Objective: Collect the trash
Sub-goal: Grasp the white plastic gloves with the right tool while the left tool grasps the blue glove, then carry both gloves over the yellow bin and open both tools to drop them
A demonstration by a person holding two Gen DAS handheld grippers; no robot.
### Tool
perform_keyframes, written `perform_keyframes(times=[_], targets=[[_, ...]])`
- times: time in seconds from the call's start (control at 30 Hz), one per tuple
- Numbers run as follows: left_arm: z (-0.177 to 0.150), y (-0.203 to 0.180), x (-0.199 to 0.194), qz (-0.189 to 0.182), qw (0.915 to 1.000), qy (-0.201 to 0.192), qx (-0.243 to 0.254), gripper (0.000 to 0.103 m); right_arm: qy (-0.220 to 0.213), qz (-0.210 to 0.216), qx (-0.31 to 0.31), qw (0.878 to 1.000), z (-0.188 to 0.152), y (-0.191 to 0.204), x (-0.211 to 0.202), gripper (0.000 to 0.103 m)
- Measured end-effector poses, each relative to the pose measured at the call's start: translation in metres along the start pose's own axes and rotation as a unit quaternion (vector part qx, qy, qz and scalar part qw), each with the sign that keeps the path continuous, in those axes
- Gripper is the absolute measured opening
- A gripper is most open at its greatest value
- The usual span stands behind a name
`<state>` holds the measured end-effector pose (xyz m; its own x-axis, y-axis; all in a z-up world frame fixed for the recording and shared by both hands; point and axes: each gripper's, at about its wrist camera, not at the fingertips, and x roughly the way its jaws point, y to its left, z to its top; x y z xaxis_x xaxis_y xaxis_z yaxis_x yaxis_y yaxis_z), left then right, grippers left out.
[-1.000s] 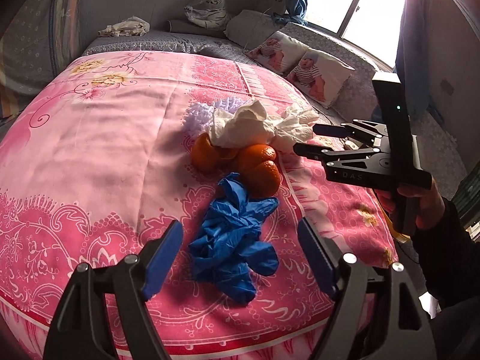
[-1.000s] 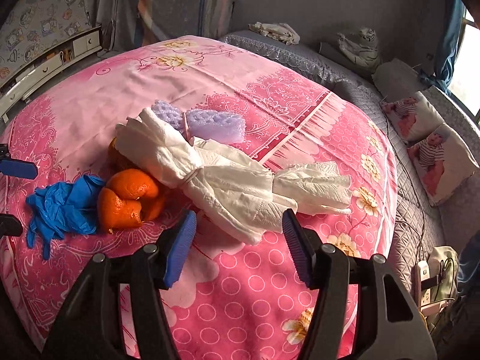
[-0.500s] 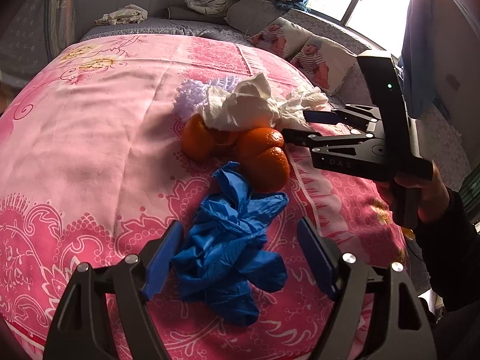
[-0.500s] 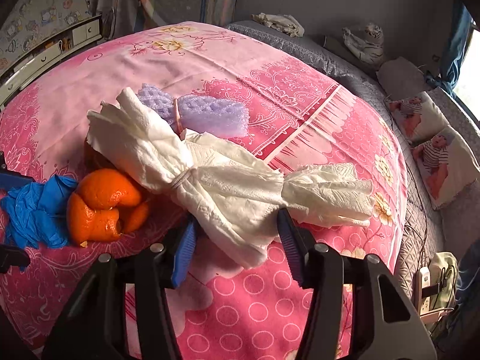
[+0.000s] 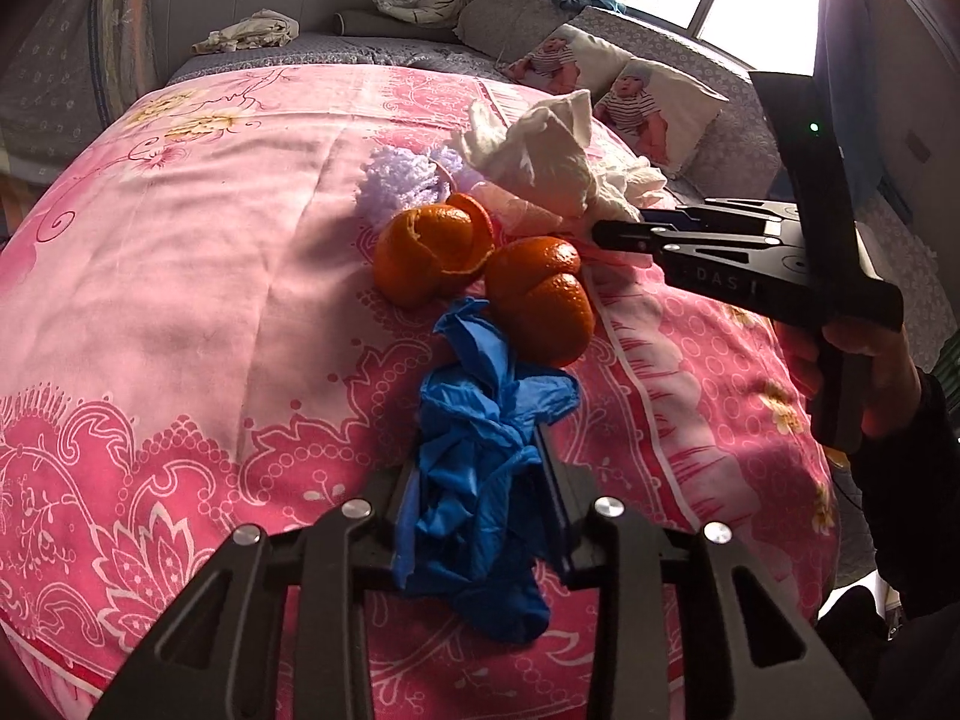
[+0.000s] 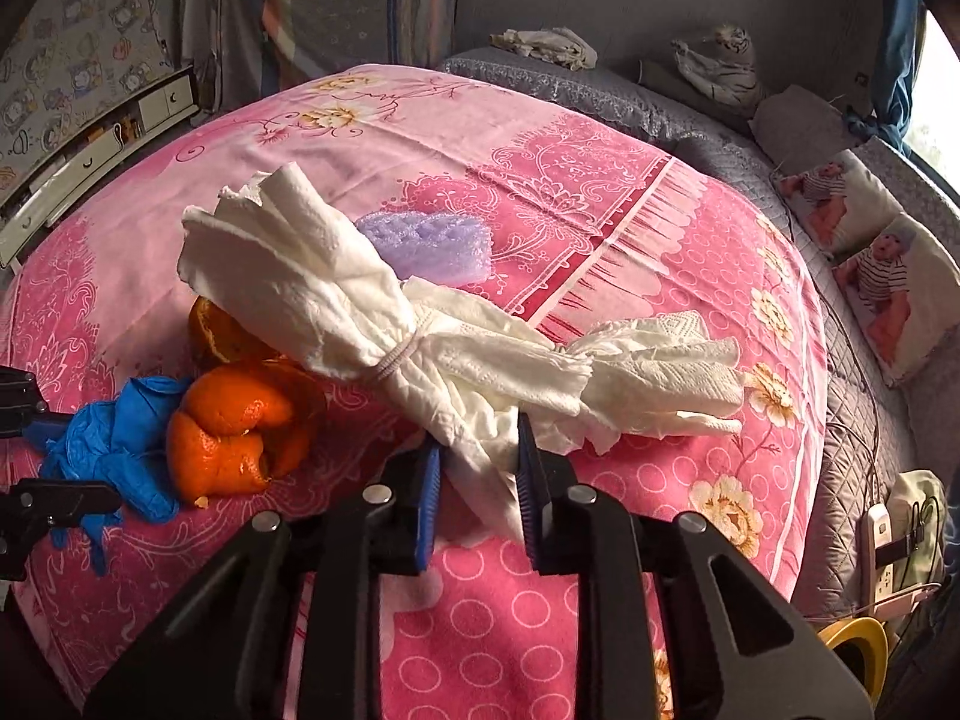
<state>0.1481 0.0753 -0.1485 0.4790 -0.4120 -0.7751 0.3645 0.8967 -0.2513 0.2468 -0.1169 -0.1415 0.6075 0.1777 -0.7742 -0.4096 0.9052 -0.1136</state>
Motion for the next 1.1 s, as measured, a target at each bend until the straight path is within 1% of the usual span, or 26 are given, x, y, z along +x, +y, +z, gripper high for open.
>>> perform_keyframes(times=[0.23, 0.5, 0.67, 0.87, 1.1], targets=[[0.000, 0.002, -0.012, 0.000, 0.9999, -0.012, -0.005, 0.030, -0.019, 0.008, 0.027, 0.999, 0.001, -0.010, -0.023, 0.018], [0.000, 0.007, -0.025, 0.005, 0.9996, -0.025, -0.012, 0.030, -0.033, 0.005, 0.036, 0.999, -0.003, -0.014, -0.043, 0.018], [0.002, 0.004, -0.033, 0.009, 0.9993, -0.034, -0.013, 0.030, -0.039, 0.004, 0.043, 0.998, -0.005, -0.018, -0.052, 0.018], [0.011, -0.003, -0.042, 0.013, 0.9988, -0.046, -0.007, 0.030, -0.044, -0.004, 0.068, 0.997, -0.012, -0.031, -0.067, 0.018], [0.024, -0.014, -0.048, 0.010, 0.9982, -0.059, -0.003, 0.030, -0.056, -0.018, 0.093, 0.994, -0.023, -0.053, -0.084, 0.018]])
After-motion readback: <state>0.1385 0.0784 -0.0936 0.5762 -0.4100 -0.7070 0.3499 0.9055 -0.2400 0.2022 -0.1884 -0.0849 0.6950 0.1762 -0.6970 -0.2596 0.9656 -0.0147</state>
